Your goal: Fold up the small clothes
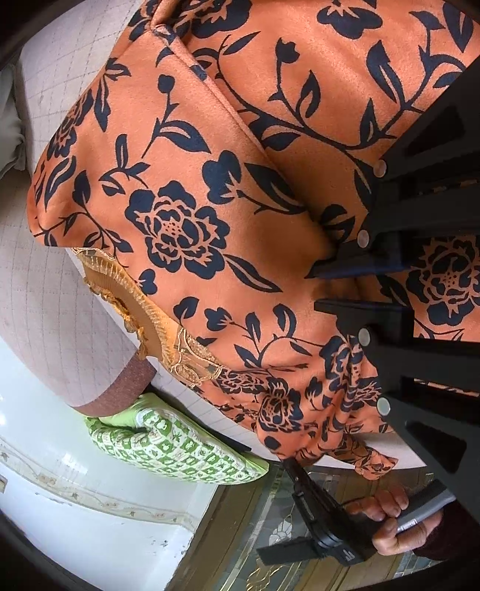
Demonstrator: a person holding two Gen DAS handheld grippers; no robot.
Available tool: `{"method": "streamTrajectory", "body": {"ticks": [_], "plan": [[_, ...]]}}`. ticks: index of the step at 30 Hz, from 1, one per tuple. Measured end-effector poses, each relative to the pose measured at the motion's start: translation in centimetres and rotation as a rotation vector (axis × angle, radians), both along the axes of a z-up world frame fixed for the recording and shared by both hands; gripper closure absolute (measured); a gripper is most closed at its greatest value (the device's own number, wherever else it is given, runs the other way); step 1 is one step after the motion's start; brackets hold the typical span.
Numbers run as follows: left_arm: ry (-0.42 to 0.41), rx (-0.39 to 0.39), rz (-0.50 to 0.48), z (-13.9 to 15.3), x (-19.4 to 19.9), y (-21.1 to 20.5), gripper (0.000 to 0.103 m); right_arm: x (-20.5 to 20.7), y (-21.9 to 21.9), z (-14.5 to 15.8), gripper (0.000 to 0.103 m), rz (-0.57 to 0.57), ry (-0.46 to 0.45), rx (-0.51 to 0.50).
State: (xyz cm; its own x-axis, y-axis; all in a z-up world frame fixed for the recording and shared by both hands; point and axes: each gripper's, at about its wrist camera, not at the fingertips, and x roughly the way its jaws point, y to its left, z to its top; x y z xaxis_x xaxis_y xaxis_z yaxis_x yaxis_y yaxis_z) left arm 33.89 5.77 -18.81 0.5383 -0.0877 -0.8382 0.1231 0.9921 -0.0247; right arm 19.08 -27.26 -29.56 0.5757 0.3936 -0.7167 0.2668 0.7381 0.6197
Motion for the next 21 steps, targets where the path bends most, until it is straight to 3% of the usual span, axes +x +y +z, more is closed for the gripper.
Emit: {"method": "streamTrajectory", "body": {"ticks": [4,5,7,10,15,17,18,20,21], "plan": [[0.023,0.123,0.001,-2.3,-1.6,-0.8,0.101,0.0,0.5,0.1,0.089,0.029,-0.026,-0.045],[0.039,0.124,0.013,-2.7,-1.8,-0.6,0.101,0.0,0.5,0.1,0.089,0.034,-0.029,-0.052],[0.076,0.07,0.045,-3.0,-2.2,0.4,0.101,0.0,0.5,0.3,0.089,0.037,-0.023,-0.052],[0.049,0.005,0.079,-1.2,-2.3,1.8,0.1,0.1,0.5,0.8,0.089,0.043,-0.018,-0.051],[-0.023,-0.006,0.146,2.9,-2.1,4.6,0.1,-0.4,0.2,2.8,0.089,-0.003,-0.113,-0.115],[-0.027,-0.036,0.208,4.0,-2.5,7.4,0.087,0.0,0.6,2.3,0.089,0.033,-0.095,-0.099],[-0.023,-0.054,0.236,4.1,-2.7,8.6,0.082,0.5,1.0,1.3,0.089,0.066,-0.038,-0.082],[0.003,-0.097,0.328,3.9,-4.0,12.2,0.054,0.5,1.0,0.3,0.089,0.066,-0.023,-0.06],[0.013,-0.117,0.368,3.6,-4.6,13.8,0.05,0.4,0.9,0.5,0.089,0.056,-0.033,-0.054]]}}
